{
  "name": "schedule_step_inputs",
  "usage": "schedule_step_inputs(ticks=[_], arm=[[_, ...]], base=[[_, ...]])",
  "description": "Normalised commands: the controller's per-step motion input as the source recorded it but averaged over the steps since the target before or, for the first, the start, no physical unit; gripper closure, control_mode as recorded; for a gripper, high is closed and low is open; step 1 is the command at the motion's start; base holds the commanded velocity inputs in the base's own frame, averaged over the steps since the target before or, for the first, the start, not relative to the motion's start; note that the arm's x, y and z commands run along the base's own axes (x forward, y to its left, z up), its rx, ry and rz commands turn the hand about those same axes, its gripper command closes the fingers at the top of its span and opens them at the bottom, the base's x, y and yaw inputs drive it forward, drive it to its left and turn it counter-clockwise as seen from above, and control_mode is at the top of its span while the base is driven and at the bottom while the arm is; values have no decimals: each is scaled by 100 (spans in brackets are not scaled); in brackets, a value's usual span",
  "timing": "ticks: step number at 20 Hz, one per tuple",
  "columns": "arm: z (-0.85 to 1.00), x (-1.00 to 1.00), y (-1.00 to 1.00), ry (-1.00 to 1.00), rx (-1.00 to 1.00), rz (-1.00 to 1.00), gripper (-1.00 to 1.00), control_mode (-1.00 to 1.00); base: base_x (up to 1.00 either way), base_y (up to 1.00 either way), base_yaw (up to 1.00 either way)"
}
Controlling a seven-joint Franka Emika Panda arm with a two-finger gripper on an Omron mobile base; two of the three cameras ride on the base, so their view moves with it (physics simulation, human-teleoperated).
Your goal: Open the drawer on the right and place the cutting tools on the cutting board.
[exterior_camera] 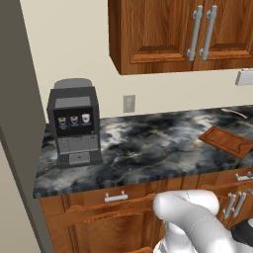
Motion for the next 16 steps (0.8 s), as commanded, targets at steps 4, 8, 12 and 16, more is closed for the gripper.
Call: schedule_step_inputs(ticks=[4, 8, 12, 16], arm=[[-40, 28, -23, -2, 8, -1, -100, -100], [-36, 23, -36, -5, 7, -3, -100, -100], [-32, 21, -39, -5, 8, -3, -100, -100], [-28, 17, -42, -6, 8, -2, -100, -100]], base=[[0, 0, 0], [0, 0, 0], [0, 0, 0], [0, 0, 0]])
